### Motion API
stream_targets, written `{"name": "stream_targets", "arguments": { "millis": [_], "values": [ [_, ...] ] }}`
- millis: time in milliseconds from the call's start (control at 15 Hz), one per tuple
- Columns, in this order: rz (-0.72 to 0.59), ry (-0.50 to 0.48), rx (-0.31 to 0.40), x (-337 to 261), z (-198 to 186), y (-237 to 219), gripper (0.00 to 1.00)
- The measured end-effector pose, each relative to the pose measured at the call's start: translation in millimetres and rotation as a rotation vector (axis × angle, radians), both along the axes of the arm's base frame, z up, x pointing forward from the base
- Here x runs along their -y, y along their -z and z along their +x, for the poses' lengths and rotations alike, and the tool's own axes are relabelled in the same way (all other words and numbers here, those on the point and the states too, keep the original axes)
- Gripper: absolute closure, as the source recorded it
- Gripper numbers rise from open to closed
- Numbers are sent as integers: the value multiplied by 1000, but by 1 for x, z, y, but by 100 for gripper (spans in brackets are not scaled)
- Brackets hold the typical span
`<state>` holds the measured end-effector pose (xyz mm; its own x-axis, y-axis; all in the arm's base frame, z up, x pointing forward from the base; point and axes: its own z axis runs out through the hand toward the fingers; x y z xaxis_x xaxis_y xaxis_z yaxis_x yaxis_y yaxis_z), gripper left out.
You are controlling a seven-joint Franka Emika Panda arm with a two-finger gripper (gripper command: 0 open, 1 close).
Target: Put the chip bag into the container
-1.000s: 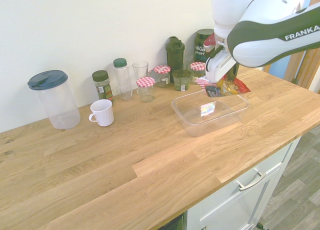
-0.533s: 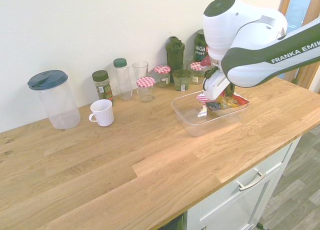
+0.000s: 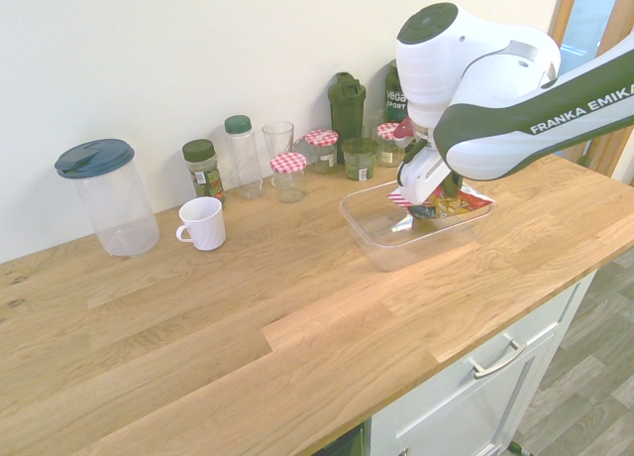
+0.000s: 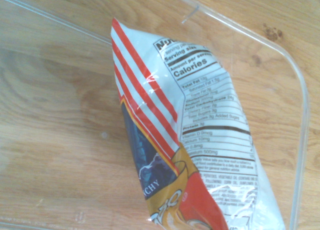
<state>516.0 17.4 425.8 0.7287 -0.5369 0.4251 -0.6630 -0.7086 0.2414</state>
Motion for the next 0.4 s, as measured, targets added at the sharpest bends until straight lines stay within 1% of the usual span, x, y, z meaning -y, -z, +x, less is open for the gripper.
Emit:
{"name": "stream_targets", "arguments": {
  "millis": [200,400],
  "values": [
    [7,-12,39,-10,-2,-19,0],
    [44,-45,118,-24,-20,-72,0]
  ]
}}
